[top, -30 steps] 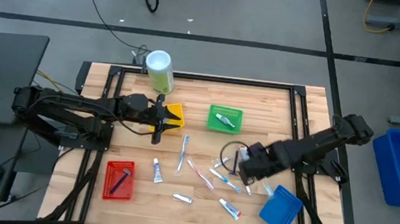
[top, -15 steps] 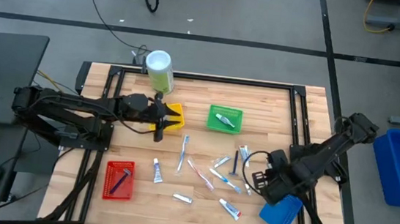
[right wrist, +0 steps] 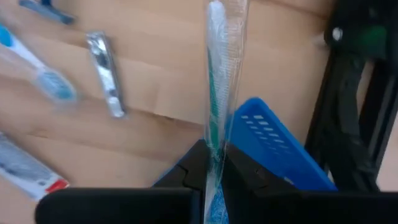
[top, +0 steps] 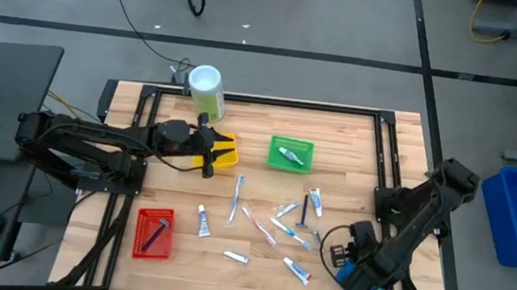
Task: Pick & Place Travel size toiletries
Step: Put the green toothbrush into the blue bin, then put the blue razor into the red bin
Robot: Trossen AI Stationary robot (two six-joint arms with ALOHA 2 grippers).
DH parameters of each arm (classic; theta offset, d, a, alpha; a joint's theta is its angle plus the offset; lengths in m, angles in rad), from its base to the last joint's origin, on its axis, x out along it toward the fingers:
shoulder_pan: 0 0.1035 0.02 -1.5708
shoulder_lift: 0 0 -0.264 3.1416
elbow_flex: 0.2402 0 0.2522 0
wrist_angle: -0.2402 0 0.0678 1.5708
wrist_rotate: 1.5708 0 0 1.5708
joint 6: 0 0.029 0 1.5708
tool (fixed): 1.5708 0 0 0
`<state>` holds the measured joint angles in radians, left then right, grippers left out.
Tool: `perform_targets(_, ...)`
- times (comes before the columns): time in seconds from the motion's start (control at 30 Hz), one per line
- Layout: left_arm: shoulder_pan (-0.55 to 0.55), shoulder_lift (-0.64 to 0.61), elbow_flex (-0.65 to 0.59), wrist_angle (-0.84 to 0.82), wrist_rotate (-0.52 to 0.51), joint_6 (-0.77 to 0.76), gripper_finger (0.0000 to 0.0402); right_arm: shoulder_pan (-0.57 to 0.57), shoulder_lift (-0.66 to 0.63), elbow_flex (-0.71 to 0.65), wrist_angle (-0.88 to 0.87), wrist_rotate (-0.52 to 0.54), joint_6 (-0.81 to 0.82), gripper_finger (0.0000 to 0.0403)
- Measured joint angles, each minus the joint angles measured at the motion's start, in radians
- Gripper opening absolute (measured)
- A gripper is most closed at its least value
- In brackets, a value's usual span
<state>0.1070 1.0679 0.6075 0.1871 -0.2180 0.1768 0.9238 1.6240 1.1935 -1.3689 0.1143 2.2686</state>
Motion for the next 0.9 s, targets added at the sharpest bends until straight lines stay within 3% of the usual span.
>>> perform_targets(0.23, 0.000, 0.000, 0.000, 0.009, -0.003, 0.025, 0.0133, 0.069, 0.102, 0.000, -0.001, -0.045, 0.105, 0.0036)
perform_targets(0.37, 0.000, 0.000, 0.000, 0.010, -0.003, 0.025, 0.0133, 0.082, 0.133, 0.000, 0.025, -0.046, 0.077, 0.0046)
perform_targets(0.6, 0.000, 0.000, 0.000, 0.014, -0.003, 0.022, 0.0133, 0.081, 0.136, 0.000, 0.035, -0.050, 0.041, 0.0101)
perform_targets(0.73, 0.000, 0.000, 0.000, 0.015, -0.003, 0.022, 0.0133, 0.077, 0.132, 0.000, 0.008, -0.108, 0.038, 0.0137)
perform_targets(0.9, 0.000, 0.000, 0.000, 0.022, -0.003, 0.022, 0.0133, 0.052, 0.062, 0.000, -0.003, -0.117, 0.010, 0.0184)
